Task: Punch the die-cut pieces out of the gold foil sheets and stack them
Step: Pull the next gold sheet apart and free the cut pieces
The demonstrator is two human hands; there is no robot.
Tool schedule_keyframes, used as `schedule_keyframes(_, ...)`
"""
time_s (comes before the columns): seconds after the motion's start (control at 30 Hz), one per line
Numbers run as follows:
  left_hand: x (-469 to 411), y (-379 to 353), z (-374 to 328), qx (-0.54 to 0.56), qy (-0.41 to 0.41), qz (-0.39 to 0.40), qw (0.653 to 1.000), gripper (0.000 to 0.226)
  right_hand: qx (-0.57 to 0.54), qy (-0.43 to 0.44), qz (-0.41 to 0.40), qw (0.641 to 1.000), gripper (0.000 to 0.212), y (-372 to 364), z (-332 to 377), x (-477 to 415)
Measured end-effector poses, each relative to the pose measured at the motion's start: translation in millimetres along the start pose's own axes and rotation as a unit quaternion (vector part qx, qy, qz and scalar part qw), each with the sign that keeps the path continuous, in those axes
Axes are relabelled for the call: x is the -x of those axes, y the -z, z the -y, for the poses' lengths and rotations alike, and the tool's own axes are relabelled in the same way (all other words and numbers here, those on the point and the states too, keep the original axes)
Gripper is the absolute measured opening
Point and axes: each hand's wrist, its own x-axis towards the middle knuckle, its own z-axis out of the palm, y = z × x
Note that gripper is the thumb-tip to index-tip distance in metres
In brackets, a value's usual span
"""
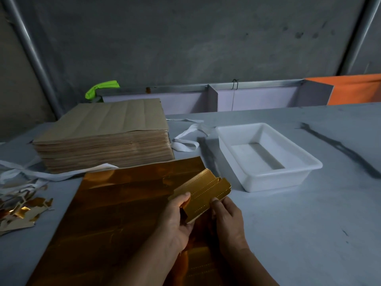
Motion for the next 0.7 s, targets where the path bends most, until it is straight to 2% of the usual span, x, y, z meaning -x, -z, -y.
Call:
schedule_keyframes(0.23,2.4,-7.3,4.8,0.016,-0.008,0.018,1.000,0.041,-0.022,-0.011,-0.001,1.000,0.018,-1.3,0.7,2.0)
schedule_keyframes(0.43,-0.7,-4.8,-4.2,-0.005,-0.042,-0.010,0.999,0.025,0.015,-0.024,-0.013,1.000,0.020,-3.0,3.7,-0.1)
schedule_keyframes(0.53,-6.1,1.0,-14.1,-0.019,-0.063,-0.041,0.997,0.032,0.004,-0.055,-0.027,0.998,0.017,-0.3,9.8,-5.2)
schedule_keyframes(0.6,-10.5,5.9,-19.8,-0.048,-0.078,-0.056,0.994,0.042,0.025,-0.056,-0.014,0.998,0.025,2.6,15.6,-7.9)
schedule_keyframes(0.7,-15.8,11.9,-27.6,-0.073,-0.097,-0.062,0.991,0.048,0.117,0.000,0.019,0.993,0.045,4.2,21.8,-8.9)
